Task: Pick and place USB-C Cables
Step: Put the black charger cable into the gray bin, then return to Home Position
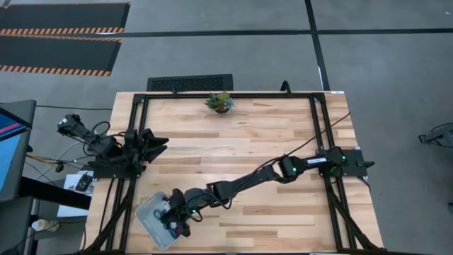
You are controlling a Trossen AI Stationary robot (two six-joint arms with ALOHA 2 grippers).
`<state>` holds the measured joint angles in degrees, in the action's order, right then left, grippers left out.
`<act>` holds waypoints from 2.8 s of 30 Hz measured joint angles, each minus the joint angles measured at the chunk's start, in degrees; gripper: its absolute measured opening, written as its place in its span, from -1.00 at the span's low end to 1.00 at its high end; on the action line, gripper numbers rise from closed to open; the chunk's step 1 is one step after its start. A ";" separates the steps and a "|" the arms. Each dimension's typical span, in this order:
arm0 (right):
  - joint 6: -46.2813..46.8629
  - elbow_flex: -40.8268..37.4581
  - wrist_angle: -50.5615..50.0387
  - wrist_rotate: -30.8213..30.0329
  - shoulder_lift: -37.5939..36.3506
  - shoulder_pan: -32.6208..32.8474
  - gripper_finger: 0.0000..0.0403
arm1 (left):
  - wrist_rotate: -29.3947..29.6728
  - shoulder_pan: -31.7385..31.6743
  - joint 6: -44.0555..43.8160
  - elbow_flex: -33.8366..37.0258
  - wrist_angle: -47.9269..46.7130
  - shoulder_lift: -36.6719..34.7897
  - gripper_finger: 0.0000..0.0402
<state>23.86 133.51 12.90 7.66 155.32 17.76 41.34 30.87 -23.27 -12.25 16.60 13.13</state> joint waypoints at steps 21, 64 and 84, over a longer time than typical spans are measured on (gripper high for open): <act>-5.75 0.11 -9.56 -1.71 0.73 -0.72 -0.18 | 1.21 0.00 0.02 0.00 -1.36 -0.02 -0.07; -32.09 -13.43 -71.56 -19.34 -69.52 -8.69 0.38 | -15.24 -0.01 11.35 -9.55 -15.73 -8.29 -0.15; -18.12 -114.20 21.47 -13.16 -119.53 -14.63 0.38 | -17.18 0.04 6.03 -12.11 -38.67 -12.96 -0.56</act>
<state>5.74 19.31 34.37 -5.49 35.79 3.13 24.17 30.92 -17.23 -24.37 -22.07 0.16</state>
